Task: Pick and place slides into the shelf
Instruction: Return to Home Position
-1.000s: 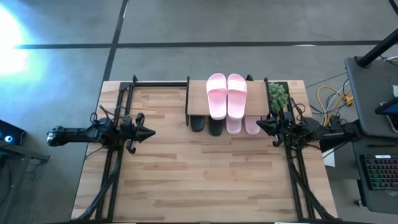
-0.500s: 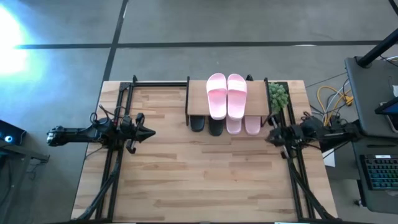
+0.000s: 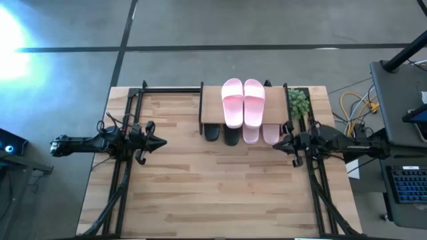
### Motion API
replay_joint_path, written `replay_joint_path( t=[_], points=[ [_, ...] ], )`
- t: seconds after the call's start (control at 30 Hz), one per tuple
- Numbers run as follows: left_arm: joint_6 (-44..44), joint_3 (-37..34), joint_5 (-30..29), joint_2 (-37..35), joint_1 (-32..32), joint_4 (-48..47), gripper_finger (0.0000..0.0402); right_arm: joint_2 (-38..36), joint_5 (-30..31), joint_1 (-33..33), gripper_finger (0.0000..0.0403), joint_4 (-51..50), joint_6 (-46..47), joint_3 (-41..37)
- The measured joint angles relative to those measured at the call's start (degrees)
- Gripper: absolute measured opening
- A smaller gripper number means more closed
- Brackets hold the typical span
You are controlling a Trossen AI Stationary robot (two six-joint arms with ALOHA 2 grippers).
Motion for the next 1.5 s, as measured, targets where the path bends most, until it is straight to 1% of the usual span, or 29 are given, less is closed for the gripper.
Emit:
replay_joint_path(
  t=[0.1,0.3,0.67,1.07,1.13,1.23,1.33,1.4,1.5],
  points=[
    [0.0,0.0,0.0,0.0,0.0,0.0,0.0000,0.0,-1.1,0.0,0.0011,-2.8,-1.1,0.0],
    [0.0,0.0,-0.1,0.0,0.0,0.0,0.0000,0.0,-0.6,0.0,0.0011,-2.8,1.7,0.0],
    [0.0,0.0,0.0,0.0,0.0,0.0,0.0000,0.1,-0.6,0.0,0.0011,-2.8,12.4,0.0],
    [0.1,0.0,0.0,0.0,0.0,0.0,0.0000,0.2,-0.6,0.0,0.0011,-2.8,12.2,0.0],
    [3.8,0.0,-0.4,-0.1,0.0,0.1,0.0000,0.2,-0.6,0.0,0.0011,-2.8,12.2,0.0],
    [13.3,0.0,-1.4,-0.1,0.0,0.5,0.0000,0.2,-0.6,0.0,0.0011,-2.8,12.2,0.0],
    [21.4,0.0,-4.4,0.4,0.0,-0.3,0.0000,0.2,-0.6,0.0,0.0011,-2.8,12.2,0.0],
    [23.9,0.0,-7.3,1.0,0.0,-1.0,0.0000,0.2,-0.6,0.0,0.0011,-2.8,12.2,0.0],
    [23.6,0.0,-11.6,2.0,0.0,-4.1,0.0000,0.2,-0.6,0.0,0.0011,-2.8,12.2,0.0]
  ],
)
